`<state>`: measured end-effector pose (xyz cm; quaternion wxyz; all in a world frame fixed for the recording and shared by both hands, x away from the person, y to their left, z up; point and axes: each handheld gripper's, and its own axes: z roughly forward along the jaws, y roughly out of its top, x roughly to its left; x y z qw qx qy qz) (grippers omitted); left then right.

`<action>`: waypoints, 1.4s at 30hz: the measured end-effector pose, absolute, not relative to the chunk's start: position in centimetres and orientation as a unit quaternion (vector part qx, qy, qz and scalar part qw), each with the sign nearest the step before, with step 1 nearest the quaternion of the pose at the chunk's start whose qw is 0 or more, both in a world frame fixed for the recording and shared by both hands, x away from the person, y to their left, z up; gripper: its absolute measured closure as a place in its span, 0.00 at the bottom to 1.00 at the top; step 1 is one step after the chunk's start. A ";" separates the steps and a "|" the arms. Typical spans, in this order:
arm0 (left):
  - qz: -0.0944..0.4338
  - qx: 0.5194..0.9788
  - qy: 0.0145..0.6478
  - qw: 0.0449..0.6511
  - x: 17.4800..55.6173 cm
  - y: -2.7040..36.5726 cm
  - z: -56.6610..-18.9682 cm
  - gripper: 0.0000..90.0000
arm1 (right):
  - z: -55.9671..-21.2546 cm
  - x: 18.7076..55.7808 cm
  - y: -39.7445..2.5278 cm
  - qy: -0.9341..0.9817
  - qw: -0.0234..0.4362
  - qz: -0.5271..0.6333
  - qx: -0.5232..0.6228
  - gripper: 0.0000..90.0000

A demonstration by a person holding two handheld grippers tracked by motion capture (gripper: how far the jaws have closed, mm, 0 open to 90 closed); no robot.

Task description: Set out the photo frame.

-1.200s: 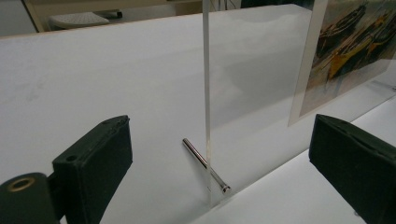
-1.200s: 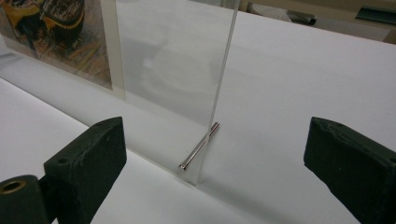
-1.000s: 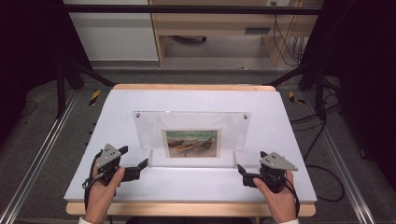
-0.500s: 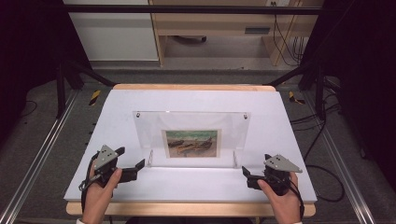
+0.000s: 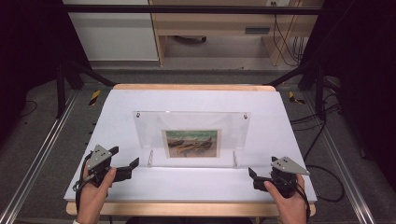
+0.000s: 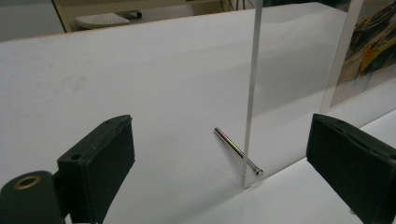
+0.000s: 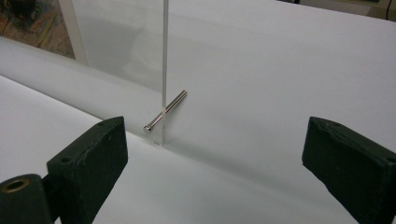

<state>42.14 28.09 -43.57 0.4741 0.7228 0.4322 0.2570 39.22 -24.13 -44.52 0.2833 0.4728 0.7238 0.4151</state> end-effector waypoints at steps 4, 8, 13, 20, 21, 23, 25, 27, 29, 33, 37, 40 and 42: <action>0.262 0.719 0.436 0.473 42.1 28.6 -43.5 0.08 | -44.6 39.0 -24.6 0.722 0.284 0.411 0.479 0.08; 0.264 0.717 0.439 0.472 42.1 28.9 -43.5 0.08 | -44.6 38.8 -25.0 0.722 0.284 0.409 0.481 0.08; 0.270 0.715 0.441 0.470 42.1 29.3 -43.5 0.08 | -44.7 38.6 -25.7 0.718 0.288 0.406 0.486 0.08; 0.278 0.712 0.446 0.465 42.2 29.8 -43.4 0.08 | -44.8 38.4 -26.5 0.714 0.294 0.402 0.493 0.08; 0.280 0.713 0.446 0.463 42.2 29.9 -43.4 0.08 | -44.8 38.4 -26.5 0.713 0.295 0.400 0.495 0.08; 0.281 0.713 0.447 0.461 42.2 30.0 -43.4 0.08 | -44.8 38.4 -26.7 0.712 0.296 0.396 0.499 0.08; 0.288 0.716 0.449 0.450 42.4 30.2 -43.5 0.08 | -44.9 38.5 -26.9 0.709 0.302 0.388 0.506 0.08; 0.294 0.718 0.451 0.441 42.7 30.3 -43.6 0.08 | -45.0 38.8 -27.1 0.704 0.302 0.382 0.517 0.08; 0.297 0.722 0.452 0.431 43.0 30.4 -43.7 0.08 | -45.2 39.1 -27.3 0.701 0.303 0.379 0.522 0.08; 0.300 0.727 0.456 0.416 43.7 30.4 -44.1 0.08 | -45.6 40.1 -27.7 0.697 0.300 0.367 0.538 0.08; 0.297 0.739 0.457 0.395 45.3 30.2 -44.9 0.08 | -46.2 41.3 -27.7 0.700 0.293 0.358 0.544 0.08; 0.296 0.743 0.456 0.390 45.9 30.0 -45.1 0.08 | -46.3 41.9 -27.5 0.706 0.292 0.352 0.541 0.08; 0.297 0.749 0.452 0.383 46.7 29.7 -45.3 0.08 | -46.6 42.8 -27.1 0.712 0.291 0.346 0.538 0.08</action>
